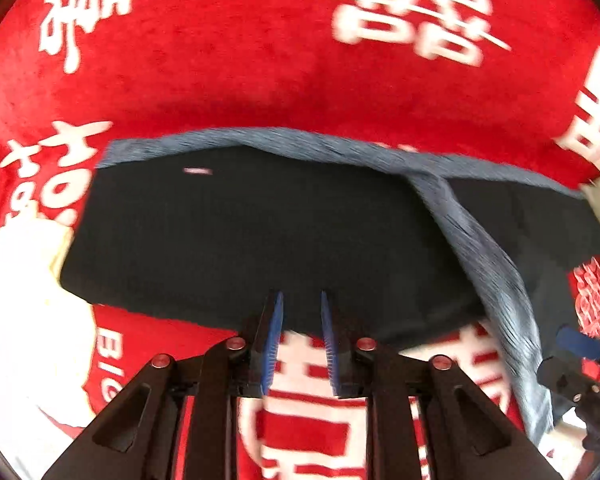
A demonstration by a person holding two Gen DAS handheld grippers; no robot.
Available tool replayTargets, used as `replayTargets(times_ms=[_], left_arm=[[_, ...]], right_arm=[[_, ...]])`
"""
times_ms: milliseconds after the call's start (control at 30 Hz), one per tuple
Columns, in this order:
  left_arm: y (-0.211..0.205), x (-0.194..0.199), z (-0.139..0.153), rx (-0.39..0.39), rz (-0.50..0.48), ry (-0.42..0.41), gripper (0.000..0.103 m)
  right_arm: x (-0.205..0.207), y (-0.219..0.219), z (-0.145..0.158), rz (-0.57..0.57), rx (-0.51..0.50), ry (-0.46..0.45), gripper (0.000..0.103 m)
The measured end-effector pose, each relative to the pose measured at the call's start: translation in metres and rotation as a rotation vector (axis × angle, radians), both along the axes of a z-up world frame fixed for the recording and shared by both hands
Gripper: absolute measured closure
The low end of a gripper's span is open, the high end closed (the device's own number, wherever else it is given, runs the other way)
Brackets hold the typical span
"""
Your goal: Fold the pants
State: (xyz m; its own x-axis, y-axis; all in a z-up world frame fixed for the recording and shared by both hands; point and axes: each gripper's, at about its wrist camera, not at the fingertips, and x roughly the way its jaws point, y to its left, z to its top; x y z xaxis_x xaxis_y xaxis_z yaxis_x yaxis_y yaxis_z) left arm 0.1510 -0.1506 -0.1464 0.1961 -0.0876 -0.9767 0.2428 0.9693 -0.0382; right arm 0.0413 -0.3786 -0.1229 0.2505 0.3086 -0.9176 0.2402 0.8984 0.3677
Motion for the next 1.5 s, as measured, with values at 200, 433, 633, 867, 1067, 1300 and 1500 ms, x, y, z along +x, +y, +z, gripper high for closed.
replayTargets(times_ms=[200, 433, 633, 867, 1067, 1300, 1500], left_arm=[[-0.019, -0.037, 0.013, -0.041, -0.08, -0.039, 0.004], [-0.04, -0.068, 0.014, -0.002, -0.197, -0.023, 0.004], [-0.056, -0.092, 0.007, -0.033, -0.274, 0.025, 0.004], [-0.084, -0.117, -0.005, -0.037, -0.312, 0.054, 0.004], [-0.125, -0.128, -0.022, -0.058, -0.351, 0.095, 0.004], [-0.164, -0.128, -0.051, -0.066, -0.315, 0.18, 0.005], [-0.19, -0.121, -0.054, -0.155, -0.304, 0.282, 0.086]], right_arm=[[-0.068, -0.015, 0.001, -0.145, -0.009, 0.019, 0.022], [-0.144, -0.033, 0.005, -0.318, -0.035, 0.027, 0.015], [-0.198, -0.056, 0.002, -0.399, -0.122, 0.047, 0.015], [-0.251, -0.102, -0.029, -0.53, -0.116, 0.105, 0.015], [-0.253, -0.121, -0.057, -0.493, 0.044, 0.072, 0.015], [-0.241, -0.129, -0.078, -0.475, 0.202, 0.097, 0.095], [-0.212, -0.148, -0.034, -0.42, 0.311, -0.001, 0.097]])
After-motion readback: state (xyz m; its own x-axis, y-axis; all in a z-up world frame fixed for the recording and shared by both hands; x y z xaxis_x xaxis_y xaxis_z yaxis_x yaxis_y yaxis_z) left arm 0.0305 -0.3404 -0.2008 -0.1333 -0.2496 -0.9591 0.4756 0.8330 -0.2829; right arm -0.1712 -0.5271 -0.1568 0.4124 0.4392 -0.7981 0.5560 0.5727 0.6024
